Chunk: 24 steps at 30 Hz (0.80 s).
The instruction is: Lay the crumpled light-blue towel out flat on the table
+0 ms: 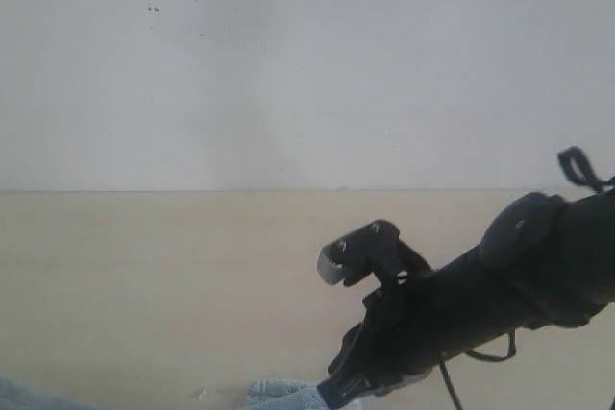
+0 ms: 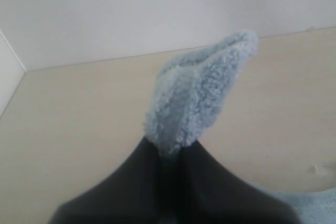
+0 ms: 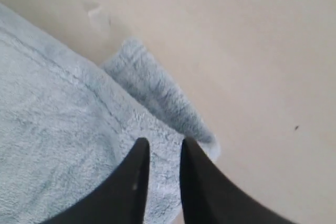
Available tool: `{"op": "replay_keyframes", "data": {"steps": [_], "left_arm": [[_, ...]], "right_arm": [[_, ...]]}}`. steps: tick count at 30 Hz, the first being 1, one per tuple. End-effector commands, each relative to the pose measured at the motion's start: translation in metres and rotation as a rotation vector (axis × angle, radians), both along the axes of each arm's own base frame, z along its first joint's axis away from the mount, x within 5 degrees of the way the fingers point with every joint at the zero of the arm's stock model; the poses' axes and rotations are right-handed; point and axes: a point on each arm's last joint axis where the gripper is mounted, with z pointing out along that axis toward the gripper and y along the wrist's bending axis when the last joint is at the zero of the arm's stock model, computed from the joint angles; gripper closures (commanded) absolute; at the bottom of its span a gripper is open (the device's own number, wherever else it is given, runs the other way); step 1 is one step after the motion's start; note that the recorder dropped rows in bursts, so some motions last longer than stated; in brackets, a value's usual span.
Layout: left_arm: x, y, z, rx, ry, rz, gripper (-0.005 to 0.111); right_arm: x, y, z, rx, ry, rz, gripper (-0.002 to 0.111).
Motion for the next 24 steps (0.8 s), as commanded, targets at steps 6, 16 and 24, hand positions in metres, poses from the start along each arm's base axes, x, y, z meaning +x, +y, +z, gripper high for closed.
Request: {"op": "replay_keyframes", "data": {"steps": [6,16,24], "left_arm": [[-0.003,-0.002,0.002,-0.037,-0.007,-0.037,0.103],[-0.004,-0.006,0.000,-0.079,0.020,-0.057,0.103],[-0.004,-0.006,0.000,-0.084,0.023,-0.059,0.103]], "right_arm": [[-0.019,-0.024,0.066,-0.038,-0.120,-0.019,0.084],[-0.010,-0.019,0.028,-0.097,0.005,-0.044,0.049],[-0.011,-0.001,-0.006,-0.138,0.046,0.047,0.049]]}}
